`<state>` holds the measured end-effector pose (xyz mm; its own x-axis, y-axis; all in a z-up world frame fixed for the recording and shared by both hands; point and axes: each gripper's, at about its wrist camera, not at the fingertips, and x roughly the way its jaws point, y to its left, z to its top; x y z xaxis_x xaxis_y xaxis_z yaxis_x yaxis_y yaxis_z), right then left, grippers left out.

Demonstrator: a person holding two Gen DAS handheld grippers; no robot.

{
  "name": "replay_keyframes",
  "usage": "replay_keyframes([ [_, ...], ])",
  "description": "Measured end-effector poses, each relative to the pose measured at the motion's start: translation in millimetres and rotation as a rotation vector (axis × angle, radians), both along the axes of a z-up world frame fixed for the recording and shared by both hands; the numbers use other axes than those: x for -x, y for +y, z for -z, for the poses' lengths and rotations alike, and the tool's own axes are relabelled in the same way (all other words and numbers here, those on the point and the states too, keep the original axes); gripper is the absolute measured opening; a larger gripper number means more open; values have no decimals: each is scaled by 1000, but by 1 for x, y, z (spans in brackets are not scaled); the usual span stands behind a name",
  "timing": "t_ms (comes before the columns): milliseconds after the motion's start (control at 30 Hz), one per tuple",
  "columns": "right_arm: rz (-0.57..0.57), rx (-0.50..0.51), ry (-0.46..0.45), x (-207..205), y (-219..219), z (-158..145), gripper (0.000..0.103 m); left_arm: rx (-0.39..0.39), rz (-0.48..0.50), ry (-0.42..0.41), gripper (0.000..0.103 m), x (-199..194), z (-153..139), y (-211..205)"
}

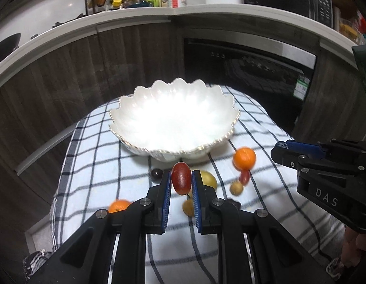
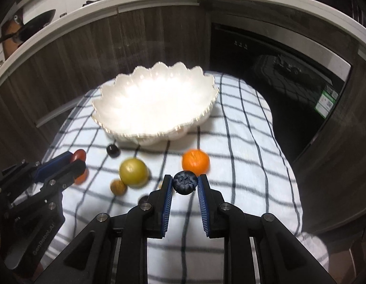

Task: Organize fruits
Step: 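Grasp the red grape with the left gripper while the right gripper grasps the blueberry, lift toward bowl, then open the left gripper over the bowl while the right gripper releases the blueberry there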

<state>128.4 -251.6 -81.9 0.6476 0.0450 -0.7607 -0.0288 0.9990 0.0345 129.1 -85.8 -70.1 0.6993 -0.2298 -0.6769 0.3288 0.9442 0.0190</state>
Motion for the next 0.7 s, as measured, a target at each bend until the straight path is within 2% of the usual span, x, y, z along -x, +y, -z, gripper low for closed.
replay_keyframes([
  [333, -17, 4, -75, -42, 13, -26, 23, 24, -37, -36, 18, -41, -21, 12],
  [700, -21, -8, -74, -83, 18, -26, 23, 48, -64, -9, 18, -88, -20, 17],
])
